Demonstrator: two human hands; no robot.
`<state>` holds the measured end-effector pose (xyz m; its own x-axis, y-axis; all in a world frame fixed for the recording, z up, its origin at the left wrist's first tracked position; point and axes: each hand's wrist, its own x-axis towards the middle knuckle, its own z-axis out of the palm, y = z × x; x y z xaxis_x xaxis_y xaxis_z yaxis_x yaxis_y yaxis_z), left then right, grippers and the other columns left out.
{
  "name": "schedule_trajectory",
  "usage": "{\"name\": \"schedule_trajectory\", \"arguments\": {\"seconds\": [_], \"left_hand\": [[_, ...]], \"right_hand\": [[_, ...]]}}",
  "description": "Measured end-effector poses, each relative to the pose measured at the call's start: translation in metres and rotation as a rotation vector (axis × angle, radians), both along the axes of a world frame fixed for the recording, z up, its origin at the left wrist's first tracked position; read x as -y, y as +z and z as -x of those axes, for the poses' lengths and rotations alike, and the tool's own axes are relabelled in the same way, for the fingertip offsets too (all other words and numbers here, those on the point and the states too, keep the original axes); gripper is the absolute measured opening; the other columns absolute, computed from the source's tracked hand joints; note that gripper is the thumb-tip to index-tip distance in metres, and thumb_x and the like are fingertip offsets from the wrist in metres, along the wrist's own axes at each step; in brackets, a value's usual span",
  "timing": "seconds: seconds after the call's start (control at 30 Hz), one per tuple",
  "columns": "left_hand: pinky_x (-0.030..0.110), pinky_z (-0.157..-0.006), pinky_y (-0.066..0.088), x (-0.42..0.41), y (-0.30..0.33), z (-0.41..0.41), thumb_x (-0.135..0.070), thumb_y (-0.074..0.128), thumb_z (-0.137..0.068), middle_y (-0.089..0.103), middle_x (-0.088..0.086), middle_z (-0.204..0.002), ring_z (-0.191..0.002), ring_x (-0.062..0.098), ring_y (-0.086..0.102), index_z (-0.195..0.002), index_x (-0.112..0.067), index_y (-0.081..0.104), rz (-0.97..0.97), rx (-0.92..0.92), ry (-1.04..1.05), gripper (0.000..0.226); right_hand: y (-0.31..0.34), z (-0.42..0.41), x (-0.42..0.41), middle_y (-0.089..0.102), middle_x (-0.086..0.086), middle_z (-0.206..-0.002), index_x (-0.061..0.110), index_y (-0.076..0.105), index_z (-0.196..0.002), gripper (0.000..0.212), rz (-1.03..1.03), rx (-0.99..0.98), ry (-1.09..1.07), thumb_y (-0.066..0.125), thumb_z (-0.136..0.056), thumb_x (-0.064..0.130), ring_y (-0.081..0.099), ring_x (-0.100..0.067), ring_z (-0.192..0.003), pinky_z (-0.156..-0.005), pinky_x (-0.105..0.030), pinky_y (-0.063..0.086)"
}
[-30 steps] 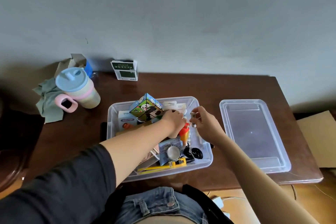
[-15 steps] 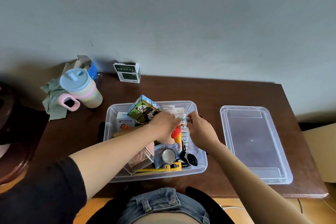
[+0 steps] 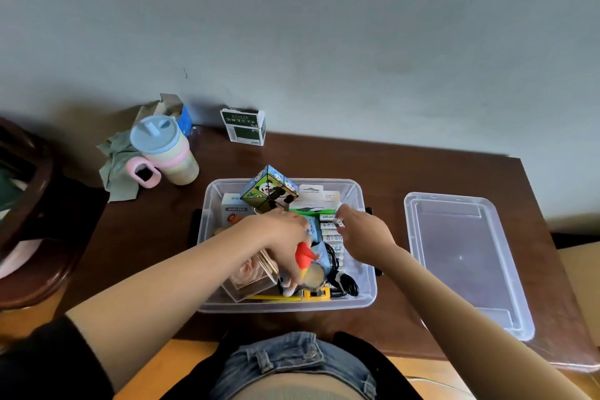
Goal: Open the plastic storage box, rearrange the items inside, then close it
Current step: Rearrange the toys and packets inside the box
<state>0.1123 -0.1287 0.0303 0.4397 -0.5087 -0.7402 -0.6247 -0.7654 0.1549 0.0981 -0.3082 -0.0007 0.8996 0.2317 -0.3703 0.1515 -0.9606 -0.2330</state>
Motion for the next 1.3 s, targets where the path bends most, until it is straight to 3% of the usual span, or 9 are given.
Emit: {"name": "schedule_trajectory", "arguments": {"seconds": [0.1, 0.2, 0.33, 0.43, 0.57, 0.7, 0.9, 1.03, 1.3], "left_hand": [[0.043, -0.103, 0.036, 0.016, 0.001, 0.002, -0.078, 0.032, -0.083, 0.064, 0.004, -0.083, -0.097, 0.021, 0.057, -0.071, -0.012, 0.064, -0.046, -0.090, 0.113, 0.074], [0.039, -0.100, 0.038, 0.033, -0.004, 0.008, -0.051, 0.030, -0.099, 0.046, 0.000, -0.063, -0.082, 0.025, 0.053, -0.071, -0.012, 0.054, -0.018, 0.101, 0.141, 0.054], [0.032, -0.081, 0.038, 0.052, -0.015, 0.018, -0.013, 0.045, -0.094, 0.051, 0.000, -0.076, -0.078, 0.022, 0.051, -0.105, -0.012, 0.059, -0.054, 0.232, 0.036, 0.018], [0.039, -0.095, 0.036, 0.063, -0.026, 0.020, -0.010, 0.050, -0.092, 0.057, 0.007, -0.105, -0.087, 0.022, 0.052, -0.122, -0.011, 0.052, -0.085, 0.183, -0.033, 0.030], [0.056, -0.112, 0.020, 0.072, -0.040, 0.017, -0.022, 0.060, -0.090, 0.025, 0.014, -0.152, -0.136, 0.032, 0.032, -0.150, -0.022, 0.021, -0.104, 0.080, -0.104, 0.072], [0.046, -0.104, 0.034, 0.079, -0.044, 0.009, -0.017, 0.055, -0.089, 0.032, 0.011, -0.149, -0.131, 0.029, 0.038, -0.147, -0.019, 0.029, -0.087, 0.018, -0.106, 0.064], [0.031, -0.068, 0.034, 0.076, -0.044, 0.000, -0.009, 0.044, -0.087, 0.051, 0.016, -0.107, -0.078, 0.030, 0.049, -0.107, -0.005, 0.058, 0.064, -0.207, 0.205, 0.025], [0.038, -0.102, 0.041, 0.073, -0.052, -0.003, -0.029, 0.063, -0.084, 0.036, 0.005, -0.138, -0.120, 0.027, 0.044, -0.135, -0.027, 0.049, 0.072, -0.308, 0.123, 0.053], [0.036, -0.099, 0.042, 0.073, -0.056, 0.001, -0.038, 0.068, -0.083, 0.049, -0.001, -0.135, -0.120, 0.022, 0.048, -0.130, -0.030, 0.055, 0.165, -0.325, 0.016, 0.049]], "right_hand": [[0.000, -0.002, -0.001, 0.067, -0.006, -0.097, 0.013, 0.044, -0.121, 0.027, 0.030, -0.010, 0.002, 0.044, -0.095, 0.015, 0.062, -0.027, -0.079, -0.060, -0.034, 0.047], [-0.001, -0.003, -0.001, 0.067, -0.007, -0.095, 0.012, 0.044, -0.121, 0.027, 0.040, -0.014, 0.002, 0.043, -0.095, 0.016, 0.062, -0.028, -0.080, -0.061, -0.035, 0.047], [0.000, -0.004, 0.000, 0.067, -0.007, -0.096, 0.013, 0.045, -0.119, 0.024, 0.020, -0.023, -0.012, 0.043, -0.096, 0.017, 0.062, -0.029, -0.081, -0.061, -0.034, 0.046], [0.001, -0.006, 0.000, 0.067, -0.007, -0.097, 0.012, 0.046, -0.119, 0.023, -0.009, -0.040, -0.023, 0.042, -0.097, 0.019, 0.062, -0.029, -0.083, -0.060, -0.034, 0.043], [0.003, -0.007, 0.000, 0.067, -0.008, -0.096, 0.012, 0.047, -0.118, 0.024, -0.015, -0.046, -0.035, 0.043, -0.096, 0.017, 0.061, -0.029, -0.083, -0.058, -0.032, 0.040], [0.004, -0.006, -0.001, 0.067, -0.010, -0.094, 0.011, 0.047, -0.116, 0.022, -0.019, -0.050, -0.048, 0.045, -0.094, 0.012, 0.062, -0.029, -0.081, -0.057, -0.030, 0.039], [0.002, -0.004, -0.005, 0.066, -0.014, -0.098, 0.002, 0.042, -0.126, 0.037, 0.001, -0.025, -0.024, 0.047, -0.090, 0.002, 0.062, -0.032, -0.087, -0.059, -0.032, 0.040], [0.000, -0.006, -0.006, 0.066, -0.014, -0.098, 0.001, 0.040, -0.129, 0.040, 0.016, -0.012, -0.002, 0.047, -0.089, 0.002, 0.062, -0.032, -0.087, -0.059, -0.032, 0.039], [-0.003, -0.011, -0.005, 0.066, -0.013, -0.094, 0.004, 0.044, -0.115, 0.025, -0.002, -0.011, 0.021, 0.048, -0.090, 0.002, 0.062, -0.030, -0.080, -0.055, -0.033, 0.040]]}}
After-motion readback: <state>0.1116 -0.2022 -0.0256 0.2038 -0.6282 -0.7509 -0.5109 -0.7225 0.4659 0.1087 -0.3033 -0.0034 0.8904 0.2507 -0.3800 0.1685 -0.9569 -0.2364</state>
